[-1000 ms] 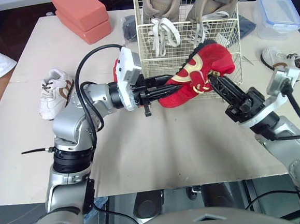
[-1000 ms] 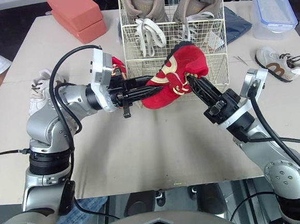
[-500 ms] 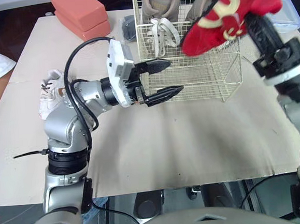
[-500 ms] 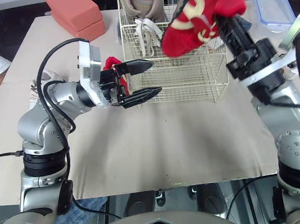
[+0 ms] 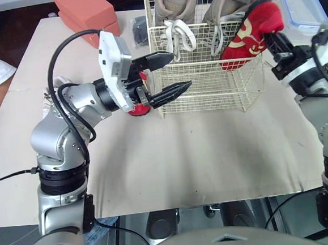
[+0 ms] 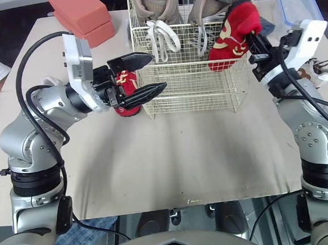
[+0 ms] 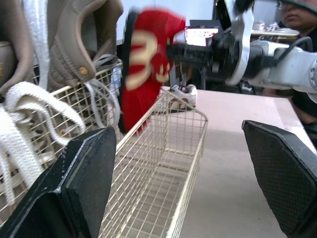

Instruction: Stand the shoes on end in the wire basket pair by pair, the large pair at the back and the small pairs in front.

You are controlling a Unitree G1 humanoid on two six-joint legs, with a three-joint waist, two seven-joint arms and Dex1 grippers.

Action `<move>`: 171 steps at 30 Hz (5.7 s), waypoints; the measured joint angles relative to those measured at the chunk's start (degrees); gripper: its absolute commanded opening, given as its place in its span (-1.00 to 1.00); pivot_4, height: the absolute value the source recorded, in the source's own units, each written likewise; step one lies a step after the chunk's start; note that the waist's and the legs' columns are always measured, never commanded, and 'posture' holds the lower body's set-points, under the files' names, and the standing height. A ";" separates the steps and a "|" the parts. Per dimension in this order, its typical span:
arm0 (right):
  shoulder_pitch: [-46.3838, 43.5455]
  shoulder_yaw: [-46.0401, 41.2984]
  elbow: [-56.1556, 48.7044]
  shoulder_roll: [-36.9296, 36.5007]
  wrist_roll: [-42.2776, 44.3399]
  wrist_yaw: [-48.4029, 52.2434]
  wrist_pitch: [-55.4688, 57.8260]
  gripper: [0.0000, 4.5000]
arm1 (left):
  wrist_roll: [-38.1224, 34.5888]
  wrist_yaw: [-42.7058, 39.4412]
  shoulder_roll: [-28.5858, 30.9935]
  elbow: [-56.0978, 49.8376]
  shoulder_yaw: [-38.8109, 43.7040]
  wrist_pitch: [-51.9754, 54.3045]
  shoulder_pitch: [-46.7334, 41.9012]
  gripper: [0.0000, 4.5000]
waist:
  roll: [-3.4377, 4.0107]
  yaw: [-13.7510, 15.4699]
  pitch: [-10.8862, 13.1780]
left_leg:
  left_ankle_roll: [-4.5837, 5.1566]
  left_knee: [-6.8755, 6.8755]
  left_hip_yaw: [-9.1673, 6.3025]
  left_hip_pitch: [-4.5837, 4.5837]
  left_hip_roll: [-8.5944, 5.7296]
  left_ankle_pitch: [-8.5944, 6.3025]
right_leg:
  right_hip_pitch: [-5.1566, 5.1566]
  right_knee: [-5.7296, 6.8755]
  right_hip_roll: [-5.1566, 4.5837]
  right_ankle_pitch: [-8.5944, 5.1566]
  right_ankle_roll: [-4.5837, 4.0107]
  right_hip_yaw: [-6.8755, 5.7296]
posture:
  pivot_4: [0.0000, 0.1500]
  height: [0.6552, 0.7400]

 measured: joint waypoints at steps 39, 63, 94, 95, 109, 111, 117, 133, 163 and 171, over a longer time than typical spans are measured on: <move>13.89 -12.27 -13.37 -10.49 8.40 20.47 11.62 0.97 | 4.12 -3.60 7.00 15.11 6.01 -5.94 2.97 1.00 | 0.00 0.03 0.00 | 0.11 -0.54 0.01 0.05 -0.01 -0.06 | 0.01 -0.44 0.00 -0.04 0.12 -0.11 | 1.00 -0.27; 25.89 -3.94 -19.22 -10.78 -9.84 41.83 -3.54 0.97 | 17.63 5.83 5.87 52.88 2.20 4.54 -13.04 1.00 | -0.10 0.18 -0.03 | 0.01 -0.51 -0.05 0.01 -0.02 0.00 | 0.02 -0.42 -0.01 -0.06 0.18 -0.23 | 1.00 -0.27; 25.58 0.20 -18.22 -8.91 -14.49 44.01 -8.37 1.00 | 29.37 -4.43 3.26 82.99 -0.32 -6.22 -29.57 -0.99 | -0.21 -0.17 -0.09 | 0.00 -0.39 -0.01 0.04 -0.01 0.01 | 0.00 -0.27 0.01 0.02 0.03 -0.30 | 1.00 -0.27; 25.46 0.21 -17.63 -8.91 -14.49 44.13 -8.40 1.00 | 28.28 -4.54 3.80 79.52 1.43 -5.94 -27.71 -0.99 | -0.22 -0.23 -0.07 | -0.02 -0.39 0.00 0.02 0.03 0.02 | -0.01 -0.29 -0.01 0.03 0.01 -0.26 | 1.00 -0.27; 20.91 0.47 -14.53 -7.77 -11.01 44.48 -6.83 1.00 | 5.89 7.90 -6.84 23.30 21.16 -4.24 -9.87 -0.99 | -0.25 0.05 -0.06 | -0.01 -0.04 -0.14 0.02 0.00 0.01 | 0.25 -0.25 -0.40 0.04 0.02 -0.30 | 1.00 -0.27; 20.23 0.46 -14.15 -7.76 -10.68 44.55 -6.79 1.00 | 1.99 11.72 -10.25 16.71 22.30 -4.31 -9.32 -0.99 | -0.25 0.06 -0.07 | -0.01 -0.02 -0.16 0.04 0.00 0.01 | 0.26 -0.23 -0.39 0.05 0.02 -0.30 | 1.00 -0.27; 19.10 0.44 -13.12 -7.15 -10.01 44.23 -6.63 1.00 | 1.36 21.45 -18.77 5.99 19.34 -9.98 -7.22 -0.99 | -0.26 0.16 -0.07 | -0.01 -0.02 -0.18 0.06 -0.03 0.01 | 0.33 -0.25 -0.36 0.05 0.02 -0.31 | 1.00 -0.27; 21.36 -2.36 -15.02 -5.32 -7.57 38.92 -5.83 1.00 | 30.99 35.57 -32.84 14.52 0.61 -43.66 0.24 -0.99 | -0.25 0.22 -0.08 | 0.26 0.01 -0.20 0.07 -0.04 -0.14 | 0.38 -0.32 -0.02 0.07 0.05 -0.32 | 1.00 -0.27; 24.24 -5.80 -16.09 -5.38 -4.62 35.10 -5.72 1.00 | 54.97 51.53 -32.07 26.41 -7.65 -68.52 3.40 -0.99 | -0.13 1.38 -0.24 | 0.41 0.02 -0.19 0.08 -0.01 -0.23 | 0.39 -0.33 -0.06 0.06 0.09 -0.35 | 1.00 -0.27; 24.85 -5.93 -17.24 -5.38 -4.58 34.71 -5.73 1.00 | 58.94 55.65 -31.99 31.06 -8.38 -70.68 1.02 -0.99 | -0.13 1.38 -0.24 | 0.42 0.02 -0.18 0.06 -0.01 -0.24 | 0.38 -0.34 -0.06 0.07 0.09 -0.35 | 1.00 -0.27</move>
